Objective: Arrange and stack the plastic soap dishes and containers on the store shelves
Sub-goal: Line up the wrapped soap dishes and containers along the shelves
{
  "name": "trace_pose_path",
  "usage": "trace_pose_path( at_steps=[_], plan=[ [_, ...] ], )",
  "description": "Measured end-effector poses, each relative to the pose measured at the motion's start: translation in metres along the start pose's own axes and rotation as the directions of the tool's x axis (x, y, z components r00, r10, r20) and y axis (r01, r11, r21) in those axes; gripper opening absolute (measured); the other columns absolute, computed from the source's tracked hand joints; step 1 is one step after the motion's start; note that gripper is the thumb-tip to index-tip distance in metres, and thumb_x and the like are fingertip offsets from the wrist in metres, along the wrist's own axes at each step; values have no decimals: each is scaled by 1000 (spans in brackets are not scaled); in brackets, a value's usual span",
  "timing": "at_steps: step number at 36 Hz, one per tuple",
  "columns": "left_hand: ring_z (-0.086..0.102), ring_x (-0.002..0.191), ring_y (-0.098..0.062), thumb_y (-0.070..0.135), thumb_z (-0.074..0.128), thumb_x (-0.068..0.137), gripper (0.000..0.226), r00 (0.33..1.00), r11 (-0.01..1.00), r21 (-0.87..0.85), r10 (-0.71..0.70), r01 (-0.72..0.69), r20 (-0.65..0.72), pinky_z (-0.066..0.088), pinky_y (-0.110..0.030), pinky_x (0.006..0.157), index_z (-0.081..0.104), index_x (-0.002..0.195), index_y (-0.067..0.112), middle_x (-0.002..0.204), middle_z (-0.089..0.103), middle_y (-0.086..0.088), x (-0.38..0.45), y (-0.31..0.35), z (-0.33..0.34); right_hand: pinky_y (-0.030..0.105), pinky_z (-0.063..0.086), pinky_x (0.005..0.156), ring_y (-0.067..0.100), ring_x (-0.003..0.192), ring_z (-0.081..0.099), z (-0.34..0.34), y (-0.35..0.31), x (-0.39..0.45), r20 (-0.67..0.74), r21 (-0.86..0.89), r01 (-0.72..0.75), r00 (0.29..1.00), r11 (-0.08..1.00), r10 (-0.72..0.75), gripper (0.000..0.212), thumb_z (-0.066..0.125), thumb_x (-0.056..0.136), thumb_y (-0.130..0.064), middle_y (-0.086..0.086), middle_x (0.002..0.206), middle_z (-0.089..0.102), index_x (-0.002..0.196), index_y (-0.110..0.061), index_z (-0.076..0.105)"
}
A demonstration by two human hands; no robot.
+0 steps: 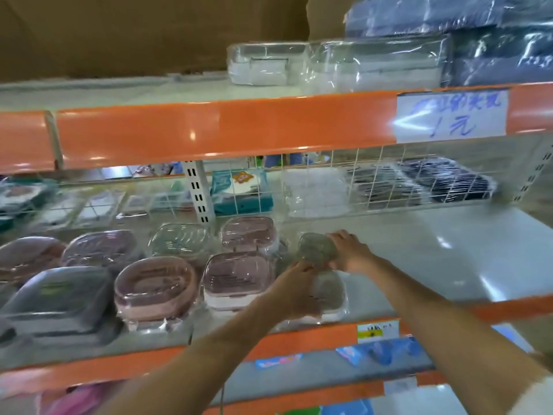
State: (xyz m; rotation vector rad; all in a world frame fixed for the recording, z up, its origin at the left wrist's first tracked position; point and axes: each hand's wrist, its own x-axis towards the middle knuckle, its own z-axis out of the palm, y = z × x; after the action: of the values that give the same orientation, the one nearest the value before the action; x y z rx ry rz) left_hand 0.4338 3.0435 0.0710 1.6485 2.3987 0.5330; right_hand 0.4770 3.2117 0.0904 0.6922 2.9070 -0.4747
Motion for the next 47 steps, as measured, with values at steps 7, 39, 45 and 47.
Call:
trace_pose_path(
  at_steps=[7,39,45,47],
  plan=[
    [46,125,-21,34,83,65,80,991,986,121,-122,115,58,37,-32,107,51,133,8,134,48,-6,9,-2,8,46,25,111,23,143,19,-9,4,-4,45,-30,16,999,999,-15,85,63,86,-46,1,157,17,152,-19,17],
    [58,107,-21,27,58,92,36,997,963,269,-14,32,-71,44,-28,89,57,125,11,120,62,-6,-57,201,-146,21,37,87,16,103,53,-152,7,-247,-190,-150,342,911,928,-367,52,67,87,-32,4,124,58,132,-13,50],
    [63,90,-19,20,60,90,18,959,955,296,107,-26,-261,51,-34,83,69,101,9,98,70,-4,-80,233,-195,23,42,85,12,95,52,-198,-7,-279,-268,-187,407,854,894,-446,47,67,86,-34,2,118,59,127,-15,53],
    [63,90,-20,18,59,90,19,939,951,308,129,-25,-320,50,-35,83,69,101,7,98,70,-6,-86,240,-212,25,45,88,13,98,55,-213,-13,-285,-306,-202,419,832,885,-463,47,67,86,-35,1,117,59,127,-16,53]
  ],
)
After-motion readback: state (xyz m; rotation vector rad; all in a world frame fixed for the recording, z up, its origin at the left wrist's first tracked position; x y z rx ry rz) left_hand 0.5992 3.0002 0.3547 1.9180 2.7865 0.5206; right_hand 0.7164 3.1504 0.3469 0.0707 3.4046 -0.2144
